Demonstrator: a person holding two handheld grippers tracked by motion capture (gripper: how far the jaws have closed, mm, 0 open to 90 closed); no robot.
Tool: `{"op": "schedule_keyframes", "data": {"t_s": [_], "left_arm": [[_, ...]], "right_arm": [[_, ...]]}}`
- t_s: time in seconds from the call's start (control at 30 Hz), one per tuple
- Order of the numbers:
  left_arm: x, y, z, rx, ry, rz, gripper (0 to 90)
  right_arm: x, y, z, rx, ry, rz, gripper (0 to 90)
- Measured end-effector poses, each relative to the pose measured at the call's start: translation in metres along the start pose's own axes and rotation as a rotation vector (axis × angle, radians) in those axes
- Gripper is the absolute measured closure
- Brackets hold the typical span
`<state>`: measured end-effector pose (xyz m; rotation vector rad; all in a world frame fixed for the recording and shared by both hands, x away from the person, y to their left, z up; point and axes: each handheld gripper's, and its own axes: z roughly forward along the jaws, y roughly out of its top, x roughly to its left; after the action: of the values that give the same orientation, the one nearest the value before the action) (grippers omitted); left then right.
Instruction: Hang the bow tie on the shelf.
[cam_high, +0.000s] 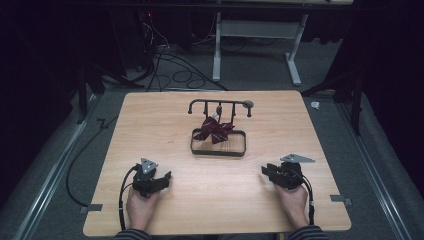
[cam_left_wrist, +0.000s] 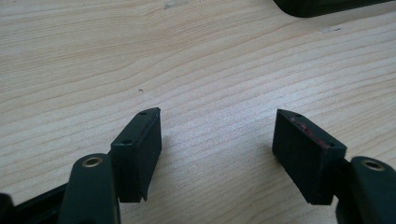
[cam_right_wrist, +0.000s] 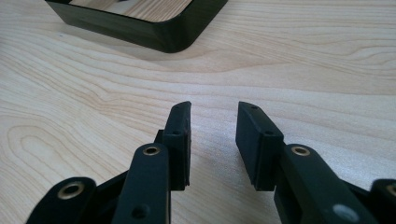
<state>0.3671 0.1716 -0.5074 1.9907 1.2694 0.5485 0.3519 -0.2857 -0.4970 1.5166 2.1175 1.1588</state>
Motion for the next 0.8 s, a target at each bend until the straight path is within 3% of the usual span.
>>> {"op": "schedule_keyframes", "data": {"t_s": [0.4,0.57,0.63,0.8], "left_arm": [[0.0,0.0,0.0,0.0,0.0,0.0,33.4],[0.0,0.0,0.0,0.0,0.0,0.0,33.4],[0.0,0.0,0.0,0.0,0.0,0.0,33.4],[0.0,0.0,0.0,0.0,0.001,0.0,33.4]], "right_arm": [[0.007,-0.003,0.006,0.017,-0.048,-0.052,61.2],[0.012,-0.003,0.008,0.027,-0.07,-0.108,55.8],[0.017,-0.004,0.009,0.035,-0.102,-0.148,54.9],[0.02,-0.004,0.01,0.037,-0.119,-0.167,55.0]]}}
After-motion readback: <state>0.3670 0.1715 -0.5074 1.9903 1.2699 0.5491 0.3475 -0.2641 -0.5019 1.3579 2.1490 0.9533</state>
